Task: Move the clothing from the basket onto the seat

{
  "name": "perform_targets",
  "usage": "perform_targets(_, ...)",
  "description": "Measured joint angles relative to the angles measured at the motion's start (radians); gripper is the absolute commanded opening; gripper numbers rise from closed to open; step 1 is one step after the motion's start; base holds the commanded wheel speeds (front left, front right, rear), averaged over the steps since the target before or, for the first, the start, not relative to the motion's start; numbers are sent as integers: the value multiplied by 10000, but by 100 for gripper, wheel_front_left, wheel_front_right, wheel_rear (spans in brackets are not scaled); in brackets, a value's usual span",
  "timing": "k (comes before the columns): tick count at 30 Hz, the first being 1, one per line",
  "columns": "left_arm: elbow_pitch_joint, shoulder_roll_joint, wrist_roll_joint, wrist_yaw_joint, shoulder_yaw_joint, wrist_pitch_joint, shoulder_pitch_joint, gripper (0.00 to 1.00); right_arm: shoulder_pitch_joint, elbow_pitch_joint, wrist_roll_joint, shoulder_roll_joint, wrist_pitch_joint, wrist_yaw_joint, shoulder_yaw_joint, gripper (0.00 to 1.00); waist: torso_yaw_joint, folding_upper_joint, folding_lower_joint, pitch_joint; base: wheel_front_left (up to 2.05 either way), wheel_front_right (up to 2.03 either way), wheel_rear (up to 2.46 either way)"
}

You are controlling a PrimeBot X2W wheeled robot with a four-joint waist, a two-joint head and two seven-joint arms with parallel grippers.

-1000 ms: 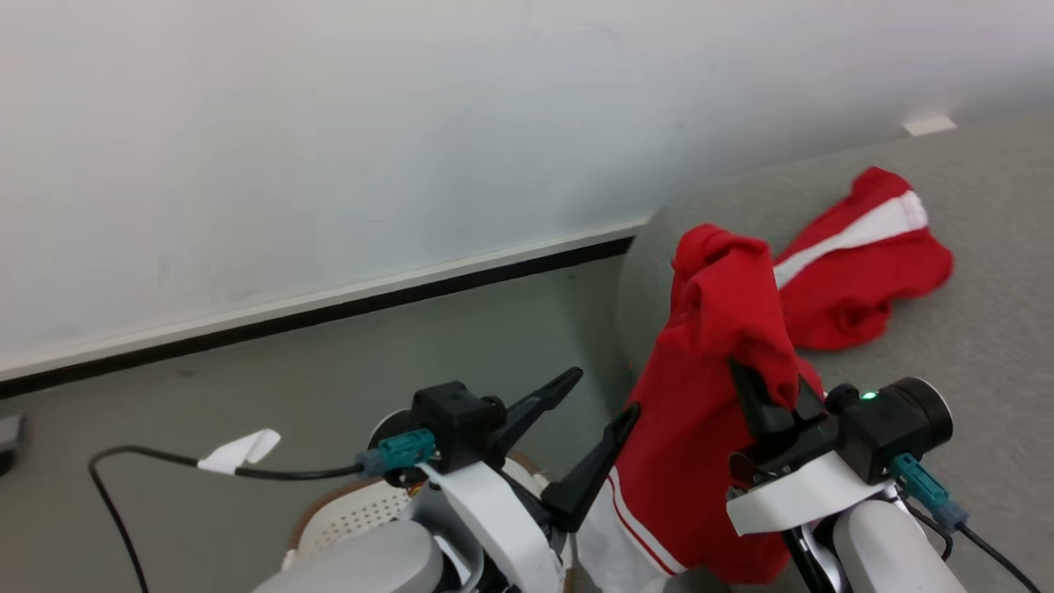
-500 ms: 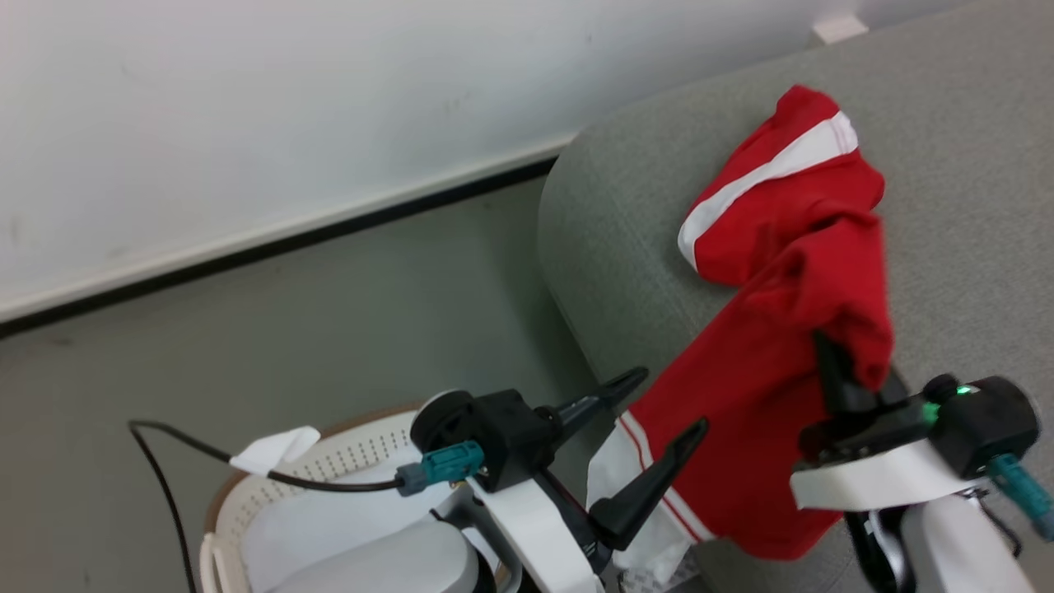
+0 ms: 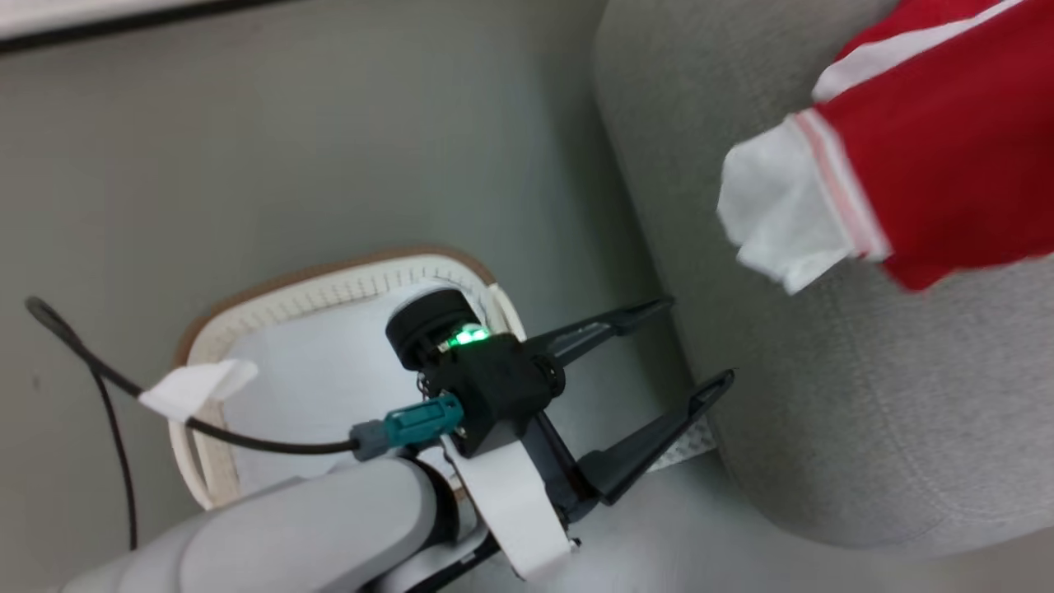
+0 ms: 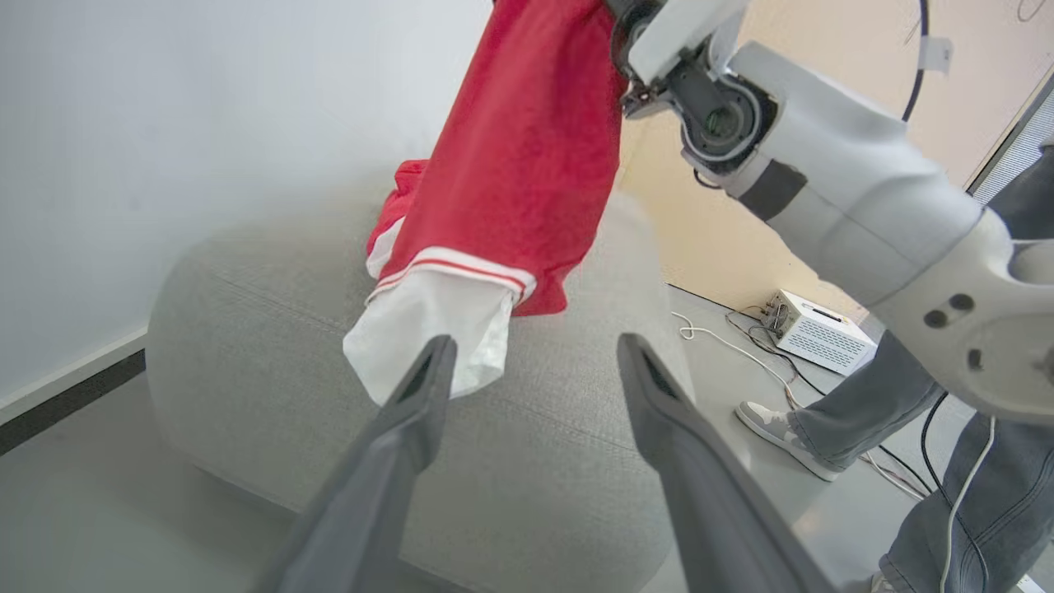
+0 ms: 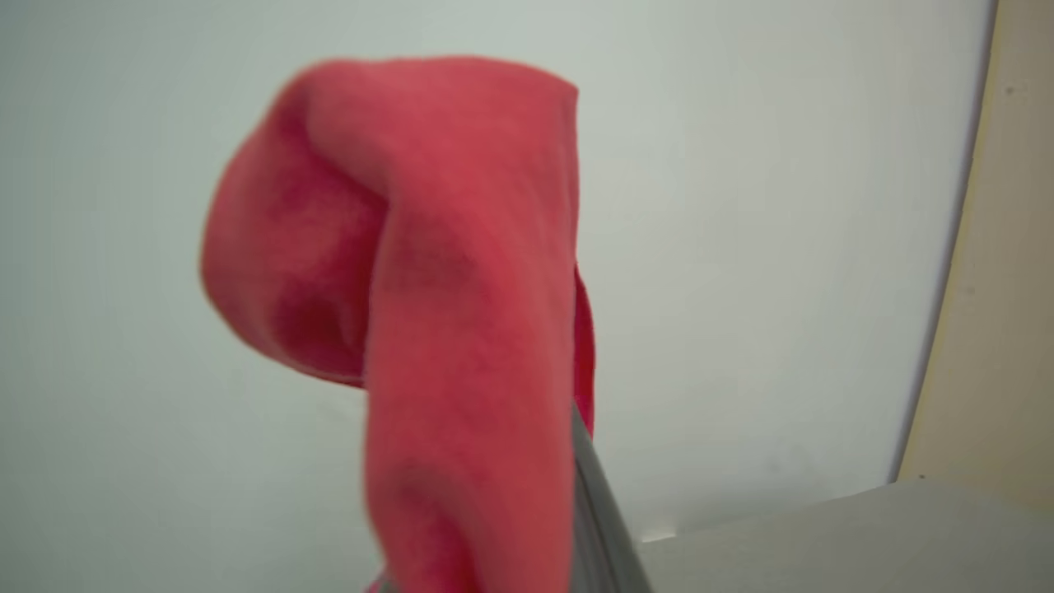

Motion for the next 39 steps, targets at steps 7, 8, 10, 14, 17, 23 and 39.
perform_targets(7, -571, 583, 44, -8, 443, 40, -390, 100, -2708, 366, -863, -1124, 1360, 0, -2585, 0, 466, 0, 1, 1623, 0, 0, 0)
perform_targets(8, -608, 656, 44, -6, 500, 4, -403, 100, -2907, 510, -1124, -1231, 1482, 2, -2857, 0, 547, 0, 1, 1805, 0, 0, 0)
perform_targets(10, -679, 784, 36, 36, 591, -56, -403, 100, -3175, 865, -1557, -1429, 1622, 0, -3396, 0, 722, 0, 0, 2134, 0, 0, 0)
perform_targets(14, -723, 1057, -10, 56, 713, -222, -377, 100, -3241, 1779, -2485, -1384, 1611, 0, -4472, 0, 1087, 0, 0, 2642, 0, 0, 0)
perform_targets(17, -686, 1223, -123, 109, 803, -395, -198, 100, -3010, 2635, -3127, -999, 1369, 0, -5162, 0, 1333, -1, 0, 2851, 0, 0, 0)
perform_targets(23, -596, 1503, -257, 247, 788, -658, 319, 100, -2700, 3935, -3870, -370, 324, 0, -6320, 100, 1467, -1, -2, 2779, 0, 0, 0)
perform_targets(39, 562, 1507, -953, 796, 1643, -1624, 2220, 100, 646, 3342, -3444, 247, -702, 2, -3992, 100, 1363, -1, -3, 593, 0, 0, 0)
